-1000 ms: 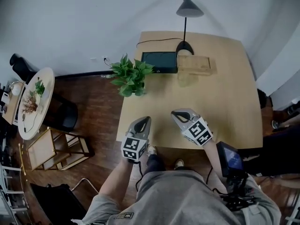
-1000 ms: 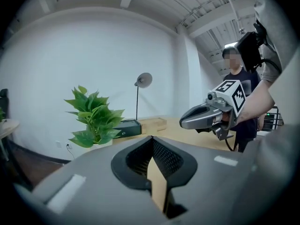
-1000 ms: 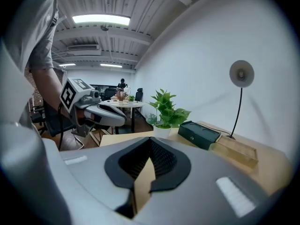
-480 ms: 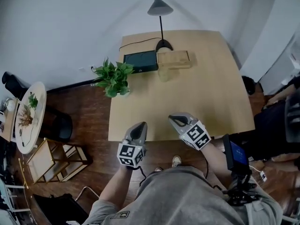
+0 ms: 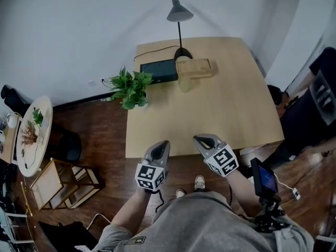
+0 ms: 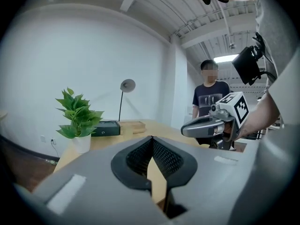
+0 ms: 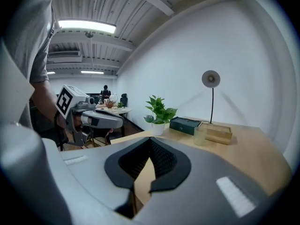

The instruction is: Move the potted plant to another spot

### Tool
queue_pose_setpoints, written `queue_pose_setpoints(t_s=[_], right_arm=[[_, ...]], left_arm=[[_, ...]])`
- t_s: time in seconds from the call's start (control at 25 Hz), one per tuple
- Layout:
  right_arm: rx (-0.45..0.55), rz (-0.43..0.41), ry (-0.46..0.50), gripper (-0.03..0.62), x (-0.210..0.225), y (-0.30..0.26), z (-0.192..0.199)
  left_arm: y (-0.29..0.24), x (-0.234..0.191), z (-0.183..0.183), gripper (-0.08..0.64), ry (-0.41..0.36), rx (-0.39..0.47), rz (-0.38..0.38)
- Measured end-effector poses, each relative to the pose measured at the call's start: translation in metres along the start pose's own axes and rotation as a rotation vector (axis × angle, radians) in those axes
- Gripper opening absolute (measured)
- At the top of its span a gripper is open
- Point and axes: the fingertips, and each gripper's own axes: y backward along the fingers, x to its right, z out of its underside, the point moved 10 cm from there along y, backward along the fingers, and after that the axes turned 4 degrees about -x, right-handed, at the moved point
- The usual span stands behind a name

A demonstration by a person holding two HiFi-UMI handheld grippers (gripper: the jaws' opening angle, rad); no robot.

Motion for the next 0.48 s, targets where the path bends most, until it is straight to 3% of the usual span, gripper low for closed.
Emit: queue_pose_setpoints(t_s=[0.48], right_arm=[[0.014,0.064,-0.041,0.006,-0.053,0.024,0.015]], left_arm=[[0.031,0.016,0.01,-0.008,-0.017,0.028,0.066]])
